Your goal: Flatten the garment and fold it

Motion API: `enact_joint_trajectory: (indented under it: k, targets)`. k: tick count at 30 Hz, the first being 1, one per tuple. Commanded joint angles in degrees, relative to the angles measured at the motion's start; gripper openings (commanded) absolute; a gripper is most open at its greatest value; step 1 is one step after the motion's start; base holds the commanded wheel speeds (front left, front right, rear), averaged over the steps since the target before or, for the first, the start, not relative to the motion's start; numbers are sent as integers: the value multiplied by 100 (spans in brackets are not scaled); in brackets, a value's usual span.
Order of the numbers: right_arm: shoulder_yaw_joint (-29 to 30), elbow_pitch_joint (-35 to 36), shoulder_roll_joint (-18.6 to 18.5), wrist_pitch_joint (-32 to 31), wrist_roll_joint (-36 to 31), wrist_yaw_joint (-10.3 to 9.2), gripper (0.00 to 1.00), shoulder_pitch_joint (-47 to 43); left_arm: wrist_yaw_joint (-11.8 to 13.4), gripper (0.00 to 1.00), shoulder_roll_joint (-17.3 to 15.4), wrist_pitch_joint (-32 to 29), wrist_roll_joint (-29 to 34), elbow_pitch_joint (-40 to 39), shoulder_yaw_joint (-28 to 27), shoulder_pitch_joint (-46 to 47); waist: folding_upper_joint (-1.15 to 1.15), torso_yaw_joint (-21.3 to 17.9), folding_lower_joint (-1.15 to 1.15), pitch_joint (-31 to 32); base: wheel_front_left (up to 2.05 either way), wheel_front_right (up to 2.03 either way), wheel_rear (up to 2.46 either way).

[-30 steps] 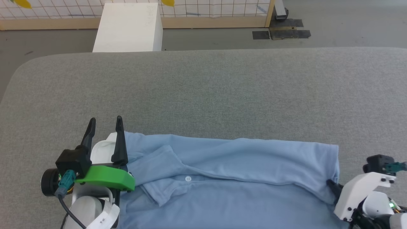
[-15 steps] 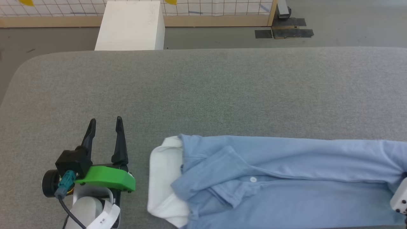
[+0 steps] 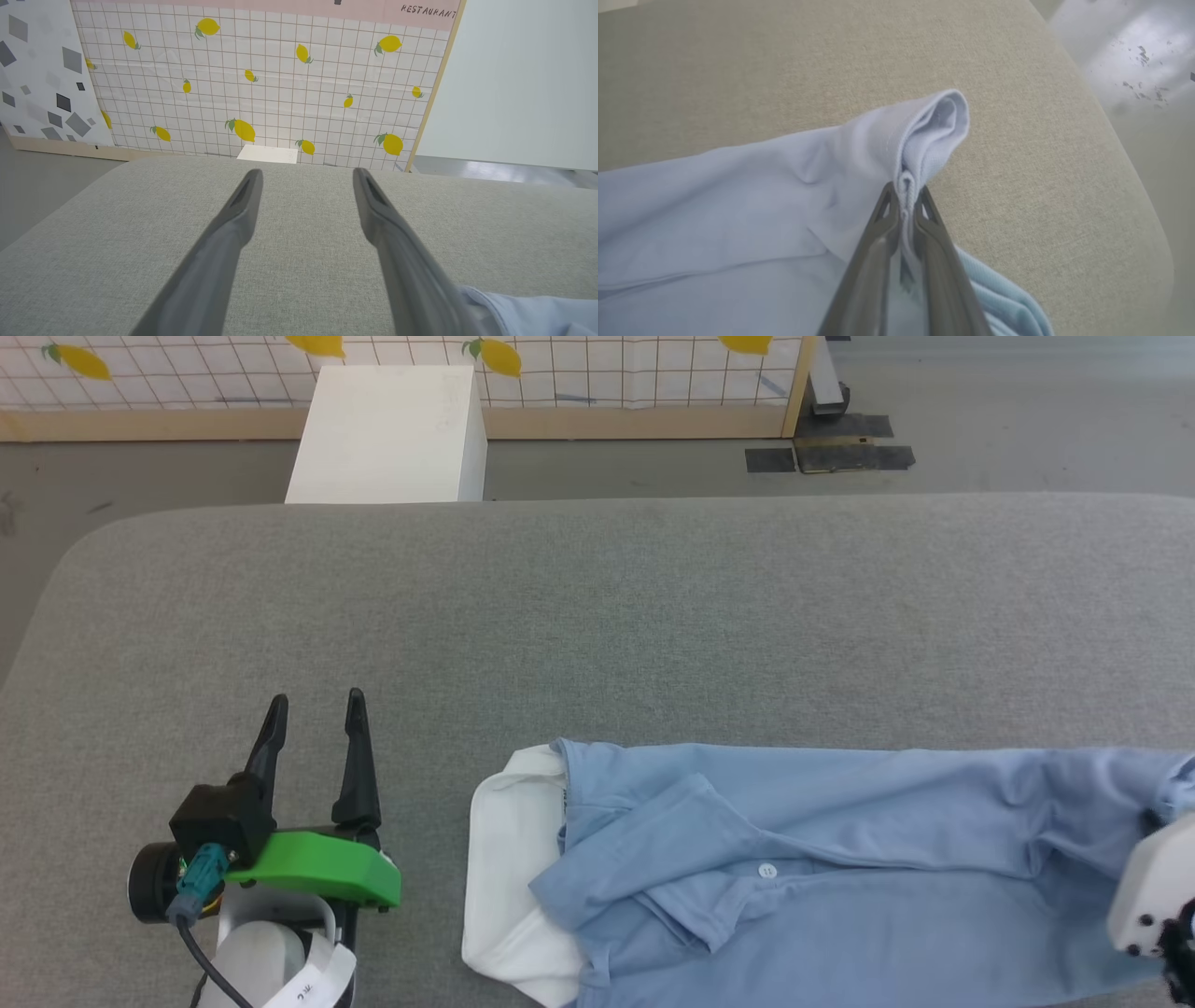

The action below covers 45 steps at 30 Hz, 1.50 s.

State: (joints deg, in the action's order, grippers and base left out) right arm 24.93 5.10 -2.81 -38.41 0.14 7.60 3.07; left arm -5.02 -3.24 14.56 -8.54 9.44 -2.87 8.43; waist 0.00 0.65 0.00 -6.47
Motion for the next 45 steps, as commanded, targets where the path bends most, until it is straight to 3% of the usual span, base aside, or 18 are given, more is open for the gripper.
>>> enact_joint_trajectory:
  k: [1,8,13,22,33,38,40,41,45]
  targets:
    - [-267,374,-7,-232,182,-11,0,-150,-29,100,28,43,47,23,-3,-51,0,3,0,25,0,0,0]
    - [-2300,2393,-177,-1307,630,-11,0,-420,-47,100,31,44,74,45,2,-4,0,21,0,2,0,0,0]
    - [-3767,2418,-448,-1386,784,-11,0,209,-59,100,33,44,80,43,22,80,0,74,0,-91,0,0,0]
    - [-5791,536,-338,-719,1105,-11,0,1691,-81,100,35,44,54,26,220,323,0,370,0,-403,0,0,0]
    - [-7035,-2226,-50,305,1472,-11,0,2706,-20,100,35,44,-30,45,411,580,0,668,0,-731,0,0,0]
    - [-7308,-2947,-16,498,1792,-11,0,2915,13,100,35,44,-66,63,458,598,0,696,0,-749,0,0,0]
    - [-7479,-3066,-12,511,2040,-11,78,2950,23,100,35,44,-72,76,464,590,0,684,0,-726,0,0,0]
    - [-7583,-3093,-11,507,2196,-11,100,2970,27,100,35,44,-74,83,460,579,0,667,0,-704,0,0,0]
    - [-7678,-2897,-9,889,2702,-11,100,3071,33,100,35,44,-62,109,426,516,0,567,0,-596,0,0,0]
